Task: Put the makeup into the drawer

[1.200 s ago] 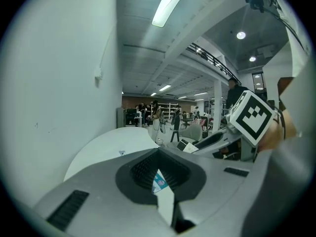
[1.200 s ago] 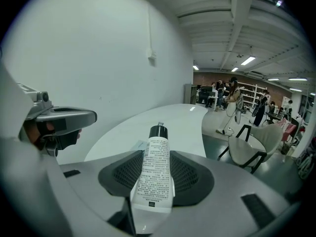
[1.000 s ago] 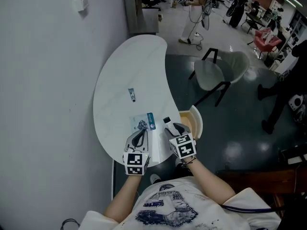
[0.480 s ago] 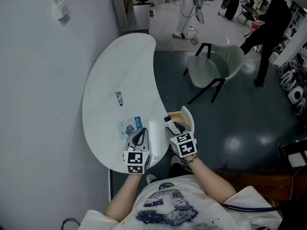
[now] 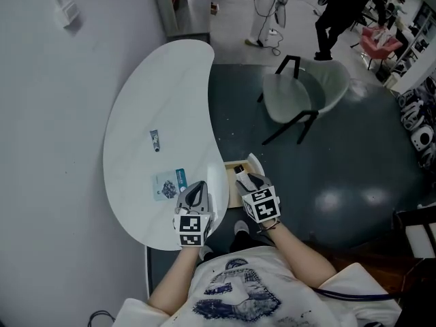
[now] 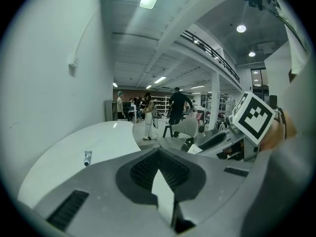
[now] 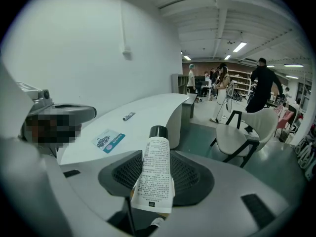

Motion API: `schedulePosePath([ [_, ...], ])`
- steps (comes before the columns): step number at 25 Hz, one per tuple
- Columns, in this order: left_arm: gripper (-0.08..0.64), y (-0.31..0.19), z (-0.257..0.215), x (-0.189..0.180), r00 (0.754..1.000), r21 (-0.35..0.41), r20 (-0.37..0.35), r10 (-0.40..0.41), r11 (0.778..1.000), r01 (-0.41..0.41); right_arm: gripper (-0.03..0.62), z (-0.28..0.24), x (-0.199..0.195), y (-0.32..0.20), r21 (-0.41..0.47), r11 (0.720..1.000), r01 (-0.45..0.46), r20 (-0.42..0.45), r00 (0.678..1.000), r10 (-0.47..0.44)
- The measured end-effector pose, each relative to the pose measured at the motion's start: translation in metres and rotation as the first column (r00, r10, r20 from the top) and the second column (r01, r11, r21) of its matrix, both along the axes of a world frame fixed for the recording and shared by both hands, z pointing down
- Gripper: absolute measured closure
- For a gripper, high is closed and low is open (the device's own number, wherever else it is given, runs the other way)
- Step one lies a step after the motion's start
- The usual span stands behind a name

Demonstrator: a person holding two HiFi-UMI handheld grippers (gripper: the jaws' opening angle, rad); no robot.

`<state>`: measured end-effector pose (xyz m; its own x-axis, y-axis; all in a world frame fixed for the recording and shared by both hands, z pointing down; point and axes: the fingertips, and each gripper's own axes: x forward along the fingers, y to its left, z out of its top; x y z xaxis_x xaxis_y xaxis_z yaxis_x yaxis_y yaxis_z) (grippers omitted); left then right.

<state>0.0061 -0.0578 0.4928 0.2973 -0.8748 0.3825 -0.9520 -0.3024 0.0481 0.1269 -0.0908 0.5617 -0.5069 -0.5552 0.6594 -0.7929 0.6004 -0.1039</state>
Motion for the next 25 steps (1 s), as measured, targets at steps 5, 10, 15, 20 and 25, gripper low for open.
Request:
schedulePosePath([
  [5,0.526,-0.011,0.016,0.015,1.000,-0.025,-0.004,-0.024,0.999,0.024,0.405,0.018,0.013,-0.014,-0.029,0.999,0.028,-0.007,1.000,-0.029],
  [10,0.526,-0.015,0.031,0.021,0.999,-0.053,0.003,-0.054,0.997,0.055,0.405,0.043,0.016,-0.017,-0.076,0.995,0.062,-0.012,0.998,-0.063],
  [15,0.526,-0.022,0.043,0.024,0.998,-0.075,0.012,-0.058,0.995,0.058,0.405,0.068,0.013,-0.021,-0.121,0.989,0.089,-0.017,0.996,-0.091],
  [20,0.526,-0.028,0.053,0.027,0.998,-0.097,0.035,-0.061,0.993,0.064,0.405,0.089,0.012,-0.028,-0.155,0.983,0.101,-0.013,0.994,-0.104],
  [25,0.526,-0.033,0.061,0.029,0.997,-0.114,0.038,-0.068,0.991,0.071,0.405,0.105,0.012,-0.032,-0.186,0.977,0.107,-0.014,0.994,-0.112],
])
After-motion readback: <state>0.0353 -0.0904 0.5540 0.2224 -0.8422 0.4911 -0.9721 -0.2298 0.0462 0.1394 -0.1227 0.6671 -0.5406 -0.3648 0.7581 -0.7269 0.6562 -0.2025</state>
